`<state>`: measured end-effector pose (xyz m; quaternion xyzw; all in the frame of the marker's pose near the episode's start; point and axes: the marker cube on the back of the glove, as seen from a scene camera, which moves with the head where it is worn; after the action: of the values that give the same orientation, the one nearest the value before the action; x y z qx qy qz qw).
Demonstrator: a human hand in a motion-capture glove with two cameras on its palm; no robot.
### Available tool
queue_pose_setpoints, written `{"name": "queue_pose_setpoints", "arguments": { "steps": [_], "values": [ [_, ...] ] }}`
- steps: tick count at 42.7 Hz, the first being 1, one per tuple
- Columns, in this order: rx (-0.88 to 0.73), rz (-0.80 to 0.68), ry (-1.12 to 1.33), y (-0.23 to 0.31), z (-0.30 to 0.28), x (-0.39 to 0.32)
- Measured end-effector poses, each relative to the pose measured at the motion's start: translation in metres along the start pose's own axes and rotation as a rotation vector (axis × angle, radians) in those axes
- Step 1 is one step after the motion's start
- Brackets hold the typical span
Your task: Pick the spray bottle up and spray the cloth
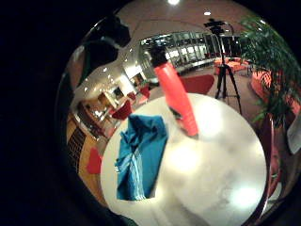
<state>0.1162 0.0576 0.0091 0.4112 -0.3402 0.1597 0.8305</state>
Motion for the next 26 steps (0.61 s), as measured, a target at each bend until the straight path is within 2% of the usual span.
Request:
{"name": "queue_pose_setpoints", "arguments": {
  "steps": [13,26],
  "values": [
    [0.111,0.204,-0.102,-0.018,0.008,0.064],
    [0.092,0.331,-0.182,-0.035,0.037,0.103]
  ]
}}
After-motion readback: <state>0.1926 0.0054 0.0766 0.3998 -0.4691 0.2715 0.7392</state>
